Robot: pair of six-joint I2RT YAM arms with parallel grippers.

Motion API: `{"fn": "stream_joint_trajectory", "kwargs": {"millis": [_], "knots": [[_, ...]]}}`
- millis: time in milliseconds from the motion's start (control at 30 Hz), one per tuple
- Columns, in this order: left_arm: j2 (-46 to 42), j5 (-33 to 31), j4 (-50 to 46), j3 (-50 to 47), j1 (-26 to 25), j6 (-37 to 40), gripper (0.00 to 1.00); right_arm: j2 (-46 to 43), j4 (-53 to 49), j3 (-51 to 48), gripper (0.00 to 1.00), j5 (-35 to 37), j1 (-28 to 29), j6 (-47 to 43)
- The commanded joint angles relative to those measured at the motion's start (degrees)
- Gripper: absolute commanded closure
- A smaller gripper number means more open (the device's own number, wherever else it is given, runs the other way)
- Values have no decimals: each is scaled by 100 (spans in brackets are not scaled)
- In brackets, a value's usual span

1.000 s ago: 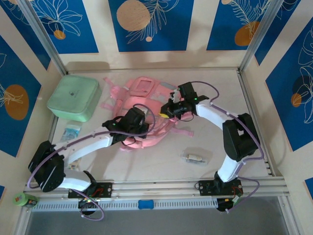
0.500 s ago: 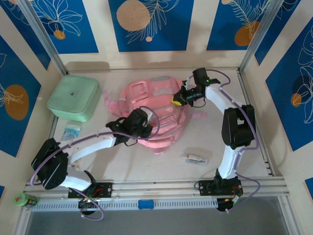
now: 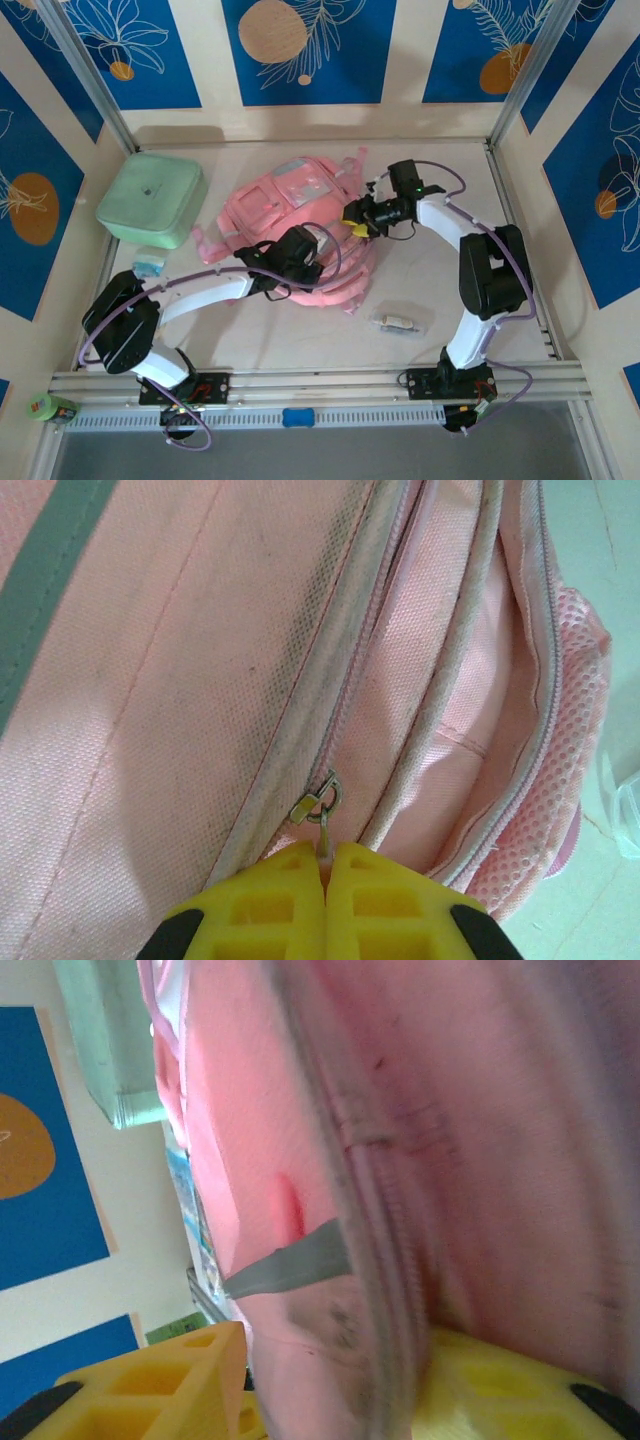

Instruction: Pack the student bag

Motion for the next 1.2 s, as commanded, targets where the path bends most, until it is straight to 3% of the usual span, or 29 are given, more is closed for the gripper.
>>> {"fn": "stream_joint_trajectory", "kwargs": {"millis": [0, 133, 233, 367, 433, 600, 667, 900, 1100, 1167], "knots": [[-54, -83, -168, 28, 84, 186, 100, -72, 424, -3, 65, -246, 201, 216], [-356, -526, -222, -213, 146, 111, 100, -1, 532, -104, 90, -198, -19, 341], [-761, -795, -170, -636, 410, -81, 100, 9, 428, -65, 100, -144, -138, 257], [-1119, -709, -318, -1067, 1347, -502, 100, -222, 466, -287, 100, 130, -44, 296], [-1270, -721, -334, -1161, 1579, -580, 100, -274, 553, -367, 100, 166, 73, 436], [-1246, -372, -210, -1153, 1627, -396, 100, -464, 486, -310, 100, 447, 377, 422], [-1224, -606, -477, -1148, 1633, -443, 100, -540, 476, -372, 100, 609, 289, 475], [-1511, -458, -258, -1669, 1740, -458, 100, -315, 540, -181, 100, 305, -147, 647], [-1243, -46, -69, -1430, 2042, -448, 100, -276, -14, 182, 100, 651, 334, 350], [-1203, 278, -34, -1327, 2022, -489, 100, -433, -5, 7, 83, 620, 301, 408]]}}
